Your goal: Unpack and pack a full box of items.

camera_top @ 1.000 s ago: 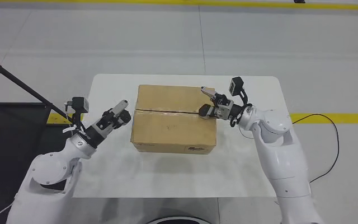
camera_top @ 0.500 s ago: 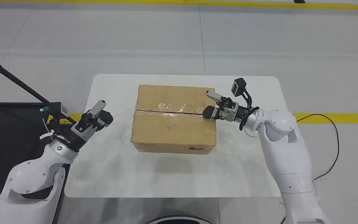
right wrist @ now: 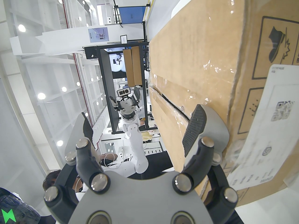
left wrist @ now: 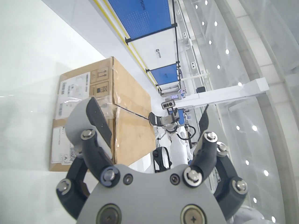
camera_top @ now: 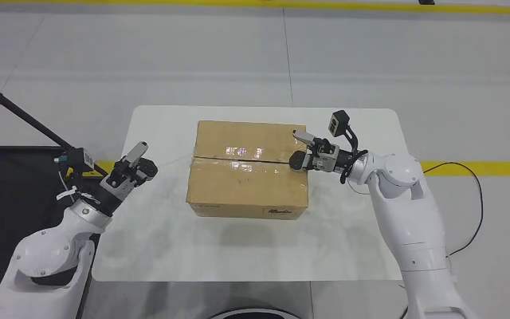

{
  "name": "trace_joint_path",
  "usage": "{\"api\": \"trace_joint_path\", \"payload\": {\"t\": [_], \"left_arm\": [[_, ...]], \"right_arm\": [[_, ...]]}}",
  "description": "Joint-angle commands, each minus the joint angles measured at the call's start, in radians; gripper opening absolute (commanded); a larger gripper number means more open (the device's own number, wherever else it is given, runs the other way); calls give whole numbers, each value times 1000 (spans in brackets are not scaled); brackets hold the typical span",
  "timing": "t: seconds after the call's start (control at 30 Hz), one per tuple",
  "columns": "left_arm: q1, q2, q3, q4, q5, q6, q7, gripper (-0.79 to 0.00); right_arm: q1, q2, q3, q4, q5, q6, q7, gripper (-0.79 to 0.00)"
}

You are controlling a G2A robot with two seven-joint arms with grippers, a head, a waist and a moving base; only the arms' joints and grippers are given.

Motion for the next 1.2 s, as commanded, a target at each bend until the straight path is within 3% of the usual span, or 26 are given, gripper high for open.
{"api": "trace_joint_path", "payload": {"t": [0.0,0.17,0.33,0.83,1.17], "left_arm": [[31,-4,14,-11,30,28,69,0],[132,-23,59,-18,-34,76,208,0],[181,-35,121,17,-55,90,241,0],[-111,-76,242,257,-268,135,442,0],[-224,-91,268,359,-276,111,470,0]], "right_arm": [[0,0,0,0,0,0,0,0],[0,0,0,0,0,0,0,0],[0,0,0,0,0,0,0,0],[0,0,0,0,0,0,0,0],[0,0,0,0,0,0,0,0]]}}
